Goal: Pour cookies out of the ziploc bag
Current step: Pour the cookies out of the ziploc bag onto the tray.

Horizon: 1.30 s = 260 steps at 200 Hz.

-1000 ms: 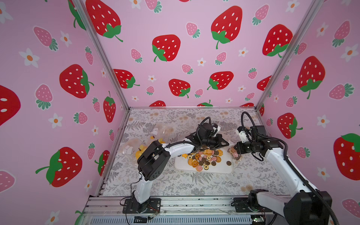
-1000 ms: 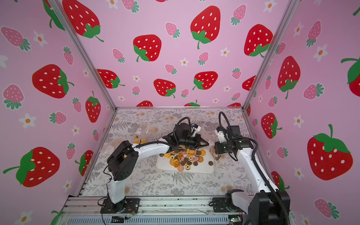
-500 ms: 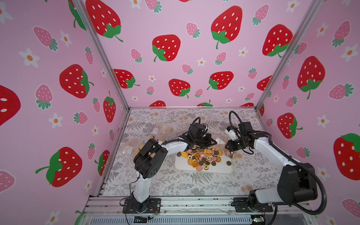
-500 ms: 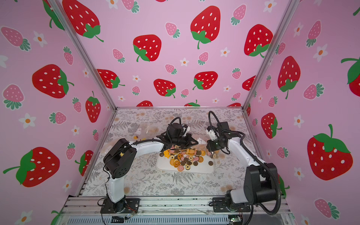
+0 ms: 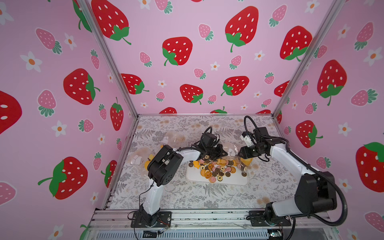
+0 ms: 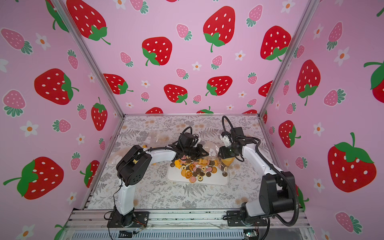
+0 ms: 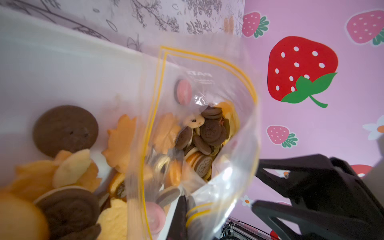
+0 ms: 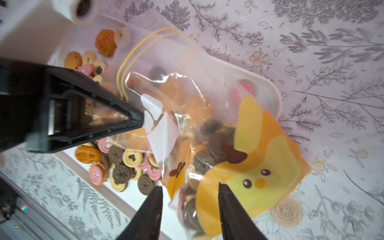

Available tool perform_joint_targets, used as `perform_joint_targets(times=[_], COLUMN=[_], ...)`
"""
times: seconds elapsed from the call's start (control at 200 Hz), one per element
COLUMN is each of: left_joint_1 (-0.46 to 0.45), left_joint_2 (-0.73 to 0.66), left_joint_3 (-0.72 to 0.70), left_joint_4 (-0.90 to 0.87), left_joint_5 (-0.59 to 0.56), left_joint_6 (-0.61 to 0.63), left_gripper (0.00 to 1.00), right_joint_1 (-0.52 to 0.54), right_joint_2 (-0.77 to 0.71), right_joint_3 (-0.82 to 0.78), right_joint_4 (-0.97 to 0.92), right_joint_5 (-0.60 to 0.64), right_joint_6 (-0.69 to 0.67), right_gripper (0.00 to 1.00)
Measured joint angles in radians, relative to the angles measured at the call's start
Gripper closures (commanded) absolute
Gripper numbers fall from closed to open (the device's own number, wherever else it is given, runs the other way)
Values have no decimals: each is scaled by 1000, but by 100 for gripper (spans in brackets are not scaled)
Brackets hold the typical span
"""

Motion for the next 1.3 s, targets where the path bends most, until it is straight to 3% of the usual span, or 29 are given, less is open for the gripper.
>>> perform_joint_targets(times=[0.055, 0.23, 0.29, 0.58, 0.941, 1.301], left_joint_1=[4, 8, 8, 7, 6, 6], left_joint_2=[7, 17, 17, 17, 16, 16], left_joint_3=[5, 15, 18, 18, 13, 13], left_joint_4=[-1, -1, 0, 5, 12, 18], left_joint_5=[0, 4, 8, 24, 34, 37], left_joint_6=[0, -1, -1, -1, -2, -3], left_gripper=[100, 100, 100, 100, 100, 100], right_joint_1=[0, -13, -13, -13, -24, -24], right_joint_2=[-59, -172, -182, -274, -217, -286], right_joint_3=[-8, -64, -114, -342, -428, -475], right_joint_4=[-14, -73, -74, -8, 198, 210], right_joint_5=[9, 29, 20, 10, -15, -51], right_joint_6=[30, 146, 199, 381, 558, 591], right_gripper=[32, 25, 0, 2, 21, 28])
